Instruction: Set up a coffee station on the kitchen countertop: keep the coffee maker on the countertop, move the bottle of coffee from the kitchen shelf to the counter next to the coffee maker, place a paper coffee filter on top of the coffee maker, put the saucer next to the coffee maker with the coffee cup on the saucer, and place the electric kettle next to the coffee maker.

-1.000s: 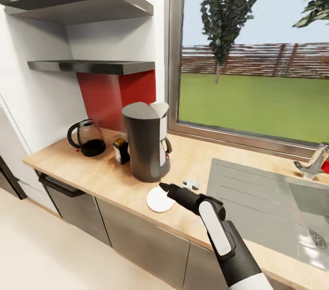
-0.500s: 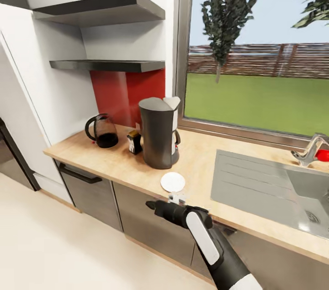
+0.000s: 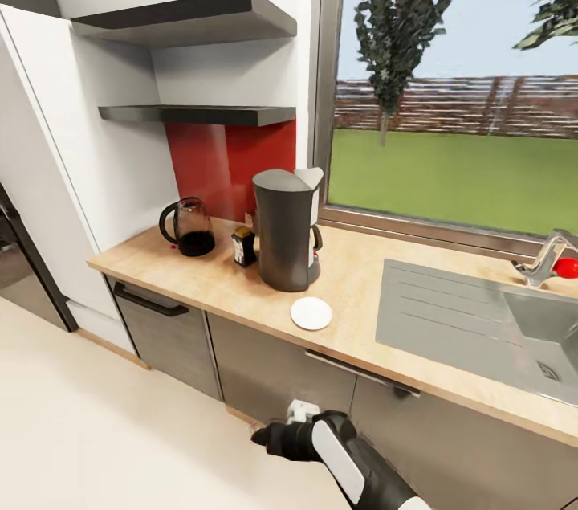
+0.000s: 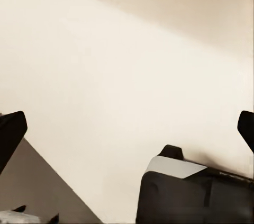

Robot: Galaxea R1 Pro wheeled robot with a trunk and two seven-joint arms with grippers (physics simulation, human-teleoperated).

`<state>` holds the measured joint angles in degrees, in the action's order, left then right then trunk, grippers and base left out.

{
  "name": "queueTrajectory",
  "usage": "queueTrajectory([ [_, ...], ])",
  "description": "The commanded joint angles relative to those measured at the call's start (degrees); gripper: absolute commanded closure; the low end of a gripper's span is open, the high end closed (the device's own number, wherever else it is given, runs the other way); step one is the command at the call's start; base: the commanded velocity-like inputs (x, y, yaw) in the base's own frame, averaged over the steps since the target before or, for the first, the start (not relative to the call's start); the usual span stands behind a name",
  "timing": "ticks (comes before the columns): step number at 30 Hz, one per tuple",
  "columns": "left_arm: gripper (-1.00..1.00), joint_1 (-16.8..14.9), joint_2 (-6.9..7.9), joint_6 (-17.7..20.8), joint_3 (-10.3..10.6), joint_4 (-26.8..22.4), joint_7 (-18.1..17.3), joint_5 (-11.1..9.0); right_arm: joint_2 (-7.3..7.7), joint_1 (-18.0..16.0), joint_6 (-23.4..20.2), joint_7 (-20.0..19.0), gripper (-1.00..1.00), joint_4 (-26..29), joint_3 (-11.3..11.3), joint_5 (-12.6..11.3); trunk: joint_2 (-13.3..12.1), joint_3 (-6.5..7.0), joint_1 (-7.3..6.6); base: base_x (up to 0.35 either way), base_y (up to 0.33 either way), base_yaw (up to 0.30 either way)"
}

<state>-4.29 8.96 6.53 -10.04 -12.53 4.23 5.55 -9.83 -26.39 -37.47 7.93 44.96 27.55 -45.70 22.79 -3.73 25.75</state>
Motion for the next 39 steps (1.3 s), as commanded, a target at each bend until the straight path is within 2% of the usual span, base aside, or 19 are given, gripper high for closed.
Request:
queueTrajectory([
  [1,-1.00,-0.02,-0.05,0.32,-0.41,-0.12,-0.01,0.56,-0.01,-0.07,-0.06,0.55,-1.00,-1.27,0.15,-0.53,0.13,-0.13,0.03,-0.002,0.002,0.000],
  [3,-1.00,-0.02,-0.06,0.32,-0.42,-0.12,-0.01,0.56,-0.05,-0.07,0.57,0.53,-1.00,-5.44,0.33,0.21,0.13,-0.13,0.03,-0.001,0.001,0.000],
  [6,-1.00,0.00,-0.08,0.29,-0.42,-0.09,-0.01,0.53,-0.05,-0.07,5.21,0.51,-1.00,-13.99,2.23,3.37,0.13,-0.13,0.03,0.000,0.000,0.000],
  [8,-1.00,0.04,-0.08,-0.22,-0.45,-0.02,-0.01,0.52,0.03,-0.07,14.82,0.51,-1.00,-24.40,4.05,8.18,0.13,-0.13,0.03,0.000,0.000,0.000],
  [9,-1.00,0.08,-0.11,-4.13,-0.51,0.48,-0.04,0.58,0.11,-0.07,27.58,0.51,-1.00,-36.65,4.73,13.21,0.13,-0.13,0.03,0.000,0.000,0.000],
  [10,-1.00,0.20,-0.36,-6.98,-0.51,0.75,-0.07,0.54,0.54,0.13,33.79,0.46,-1.00,-40.77,4.87,14.87,0.13,-0.13,0.03,0.000,0.000,0.000],
  [11,-1.00,0.29,-0.48,-7.90,-0.51,0.85,-0.08,0.53,0.96,0.77,35.74,0.45,-1.00,-41.74,4.91,15.34,0.13,-0.13,0.03,0.000,0.000,0.000],
  [12,-1.00,0.48,-0.63,-9.12,-0.51,0.96,-0.09,0.52,1.81,3.15,38.14,0.47,-1.00,-42.90,4.95,15.93,0.13,-0.13,0.03,0.000,0.000,0.000],
  [16,-1.00,0.58,-0.70,-9.81,-0.51,1.14,-0.10,0.45,3.15,6.86,39.21,0.05,-1.00,-43.42,5.01,16.22,0.13,-0.13,0.03,0.000,0.000,0.000],
  [18,-1.00,0.59,-0.71,-10.19,-0.51,1.87,-0.10,0.44,3.47,7.41,39.29,-3.04,-1.00,-43.46,4.98,16.15,0.13,-0.13,0.03,0.000,0.000,0.000],
  [20,-1.00,0.59,-0.70,-12.73,-0.51,3.19,-0.16,0.40,3.73,7.63,39.31,-7.05,-1.00,-43.45,4.97,15.98,0.13,-0.13,0.03,0.000,0.000,0.000],
  [39,-1.00,0.51,-0.70,-13.65,-0.68,5.83,-0.10,-0.02,4.11,7.67,39.23,-7.56,-1.00,-43.46,4.79,15.81,0.13,-0.13,0.03,0.000,0.000,0.000],
])
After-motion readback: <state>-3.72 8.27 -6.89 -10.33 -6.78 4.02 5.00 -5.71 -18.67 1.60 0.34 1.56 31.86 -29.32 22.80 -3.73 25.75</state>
